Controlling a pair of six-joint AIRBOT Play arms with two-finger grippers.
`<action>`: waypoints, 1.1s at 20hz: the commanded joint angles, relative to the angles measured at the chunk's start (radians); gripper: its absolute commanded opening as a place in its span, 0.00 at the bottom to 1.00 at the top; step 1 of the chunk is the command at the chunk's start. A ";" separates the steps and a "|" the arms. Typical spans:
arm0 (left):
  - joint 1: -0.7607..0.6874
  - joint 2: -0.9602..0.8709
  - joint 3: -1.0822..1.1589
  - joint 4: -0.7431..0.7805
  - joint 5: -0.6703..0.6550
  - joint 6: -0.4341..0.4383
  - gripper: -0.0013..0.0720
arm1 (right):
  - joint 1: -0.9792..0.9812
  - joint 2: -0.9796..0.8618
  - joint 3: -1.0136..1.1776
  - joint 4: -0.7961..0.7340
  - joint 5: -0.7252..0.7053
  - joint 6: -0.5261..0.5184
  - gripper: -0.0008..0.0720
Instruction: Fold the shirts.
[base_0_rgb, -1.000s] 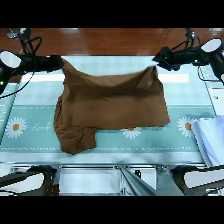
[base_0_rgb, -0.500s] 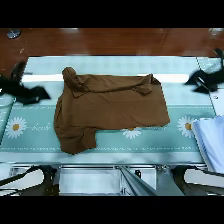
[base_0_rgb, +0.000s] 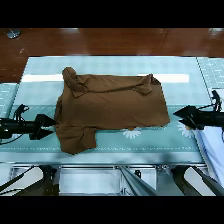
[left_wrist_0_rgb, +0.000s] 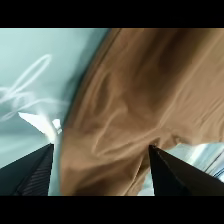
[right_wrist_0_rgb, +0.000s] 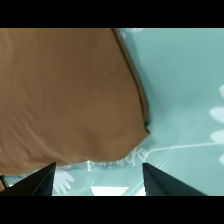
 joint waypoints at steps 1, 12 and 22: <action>-0.057 0.006 -0.068 -0.128 0.151 0.071 0.97 | -0.006 0.029 -0.089 0.049 -0.019 -0.028 0.86; -0.195 0.007 -0.022 -0.193 0.195 0.166 0.05 | -0.006 -0.080 -0.090 -0.026 -0.039 0.106 0.86; -0.195 0.007 -0.022 -0.194 0.194 0.165 0.05 | 0.288 -0.361 0.088 0.043 -0.212 0.157 0.74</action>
